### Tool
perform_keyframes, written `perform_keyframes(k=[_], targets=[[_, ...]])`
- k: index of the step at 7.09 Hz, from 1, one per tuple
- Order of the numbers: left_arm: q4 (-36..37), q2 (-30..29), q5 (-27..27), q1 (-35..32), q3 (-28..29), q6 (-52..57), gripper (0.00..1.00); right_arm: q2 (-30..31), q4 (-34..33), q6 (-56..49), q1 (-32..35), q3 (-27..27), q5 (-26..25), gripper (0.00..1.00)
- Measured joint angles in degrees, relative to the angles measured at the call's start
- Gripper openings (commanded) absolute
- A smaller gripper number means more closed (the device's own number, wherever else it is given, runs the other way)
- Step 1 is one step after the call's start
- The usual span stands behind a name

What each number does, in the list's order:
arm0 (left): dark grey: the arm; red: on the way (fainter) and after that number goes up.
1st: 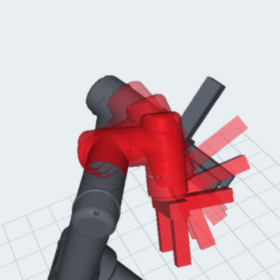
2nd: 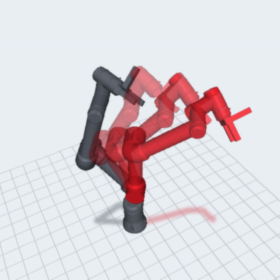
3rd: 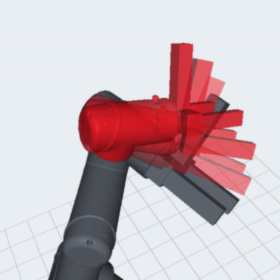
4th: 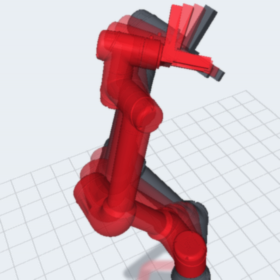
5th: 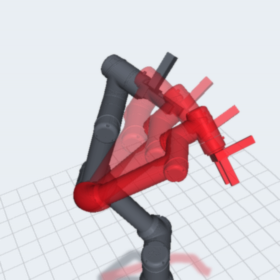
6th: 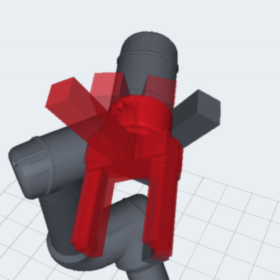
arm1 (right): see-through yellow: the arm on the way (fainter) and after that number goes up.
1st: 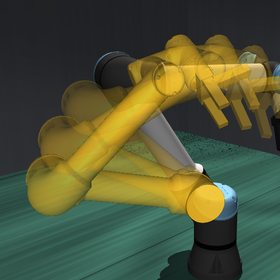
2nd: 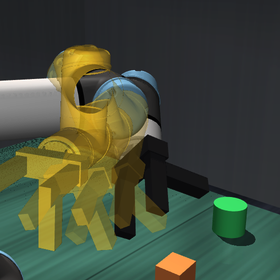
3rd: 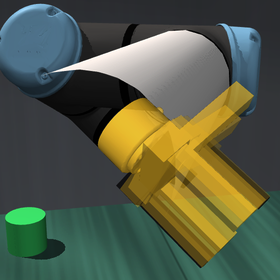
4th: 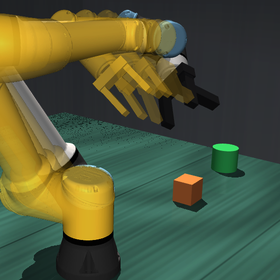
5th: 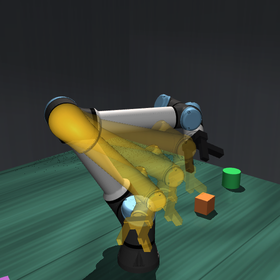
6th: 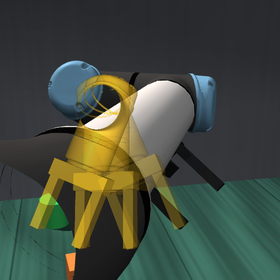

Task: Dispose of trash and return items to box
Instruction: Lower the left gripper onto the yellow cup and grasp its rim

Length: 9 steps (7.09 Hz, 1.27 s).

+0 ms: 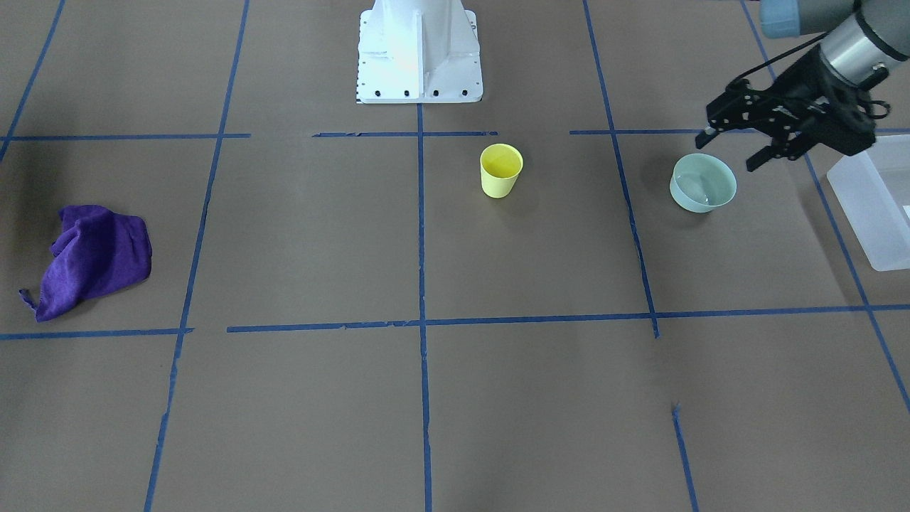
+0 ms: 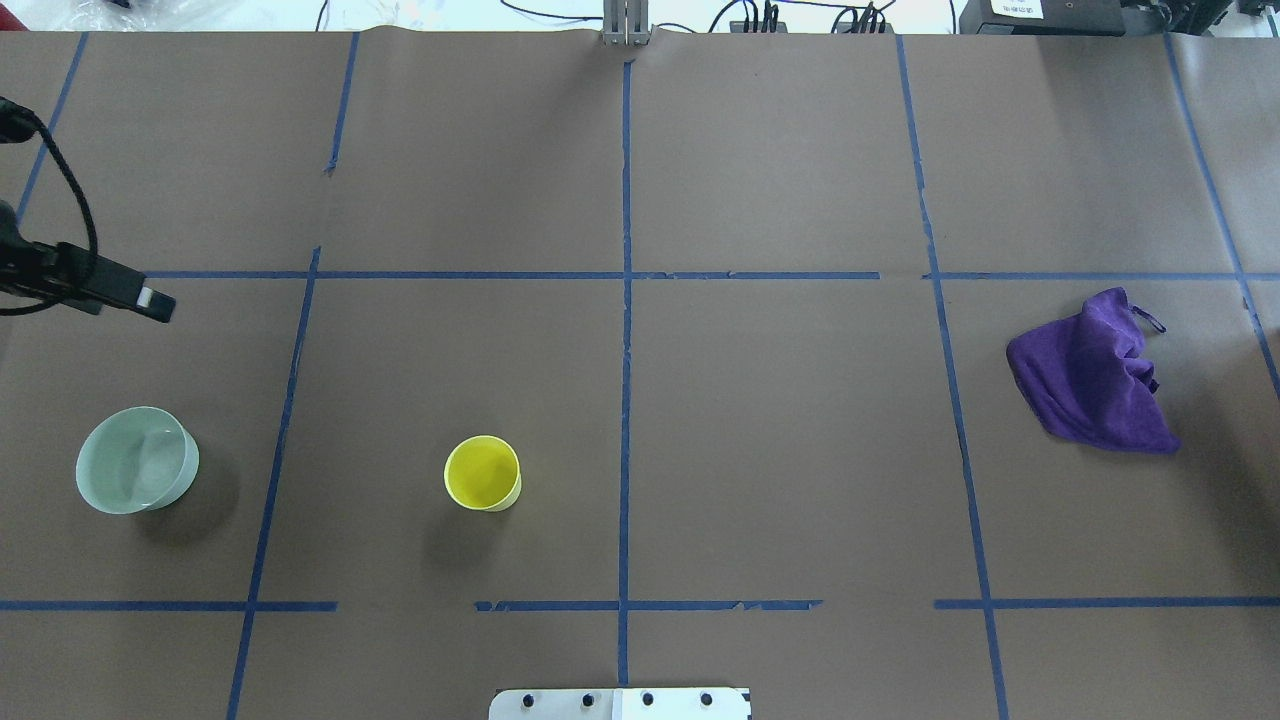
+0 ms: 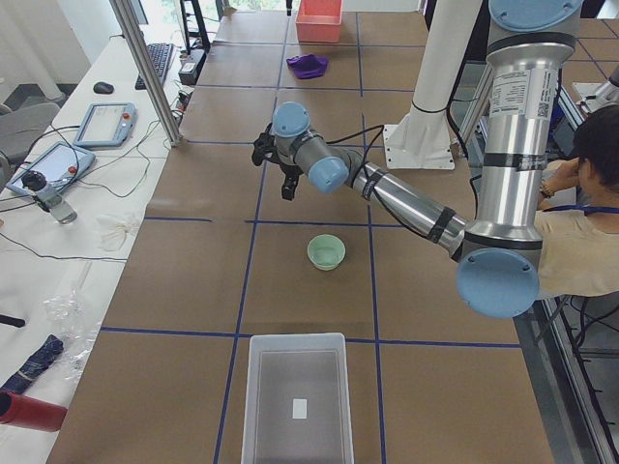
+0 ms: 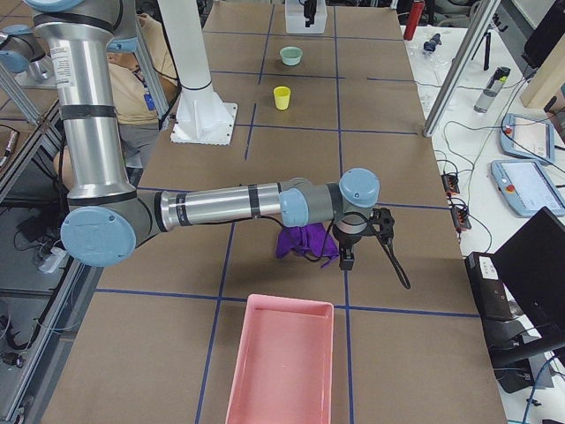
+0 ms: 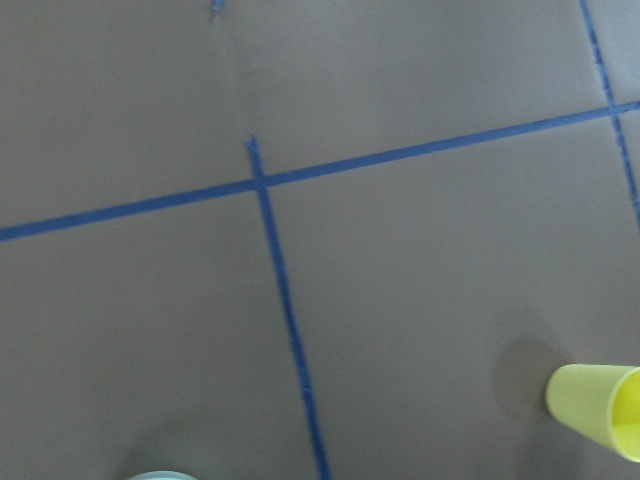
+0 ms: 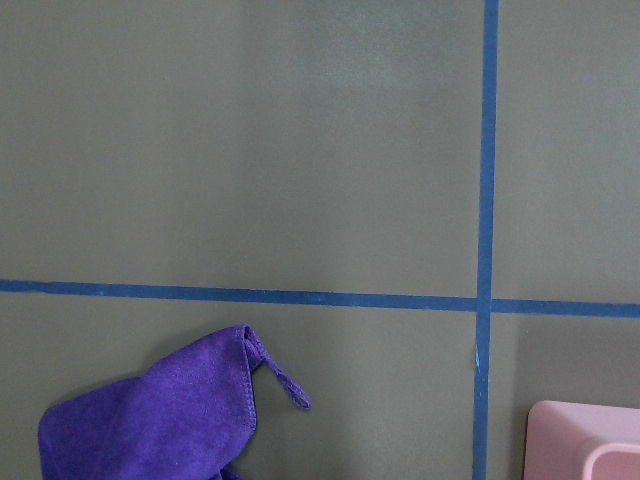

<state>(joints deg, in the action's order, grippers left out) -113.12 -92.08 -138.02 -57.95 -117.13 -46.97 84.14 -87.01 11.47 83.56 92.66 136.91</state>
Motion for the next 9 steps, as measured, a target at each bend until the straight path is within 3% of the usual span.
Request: perform_keyframes(k=[2,3,6,9], targets=[[-7.14,-1.21,12.39,14.79,-0.75,-20.33,1.0,-0.24,0.15,-0.1,-0.05,-0.63,-0.27,1.0],[-4.83,-3.38,17.03,20.45,-0.88,-26.87,1.0,-0.18,0.17,-0.07,-0.06,-0.83,-0.24,1.0],[23.45,-19.83,29.22,30.71,-0.83,-30.92,1.0,-0.1,0.17,-0.05,-0.06,-1.01,0.04,1.0],[29.32,-22.7,35.83,34.62,0.44,-31.1,1.0,-0.03,0.14,-0.06,-0.06,-1.24,0.11,1.0]])
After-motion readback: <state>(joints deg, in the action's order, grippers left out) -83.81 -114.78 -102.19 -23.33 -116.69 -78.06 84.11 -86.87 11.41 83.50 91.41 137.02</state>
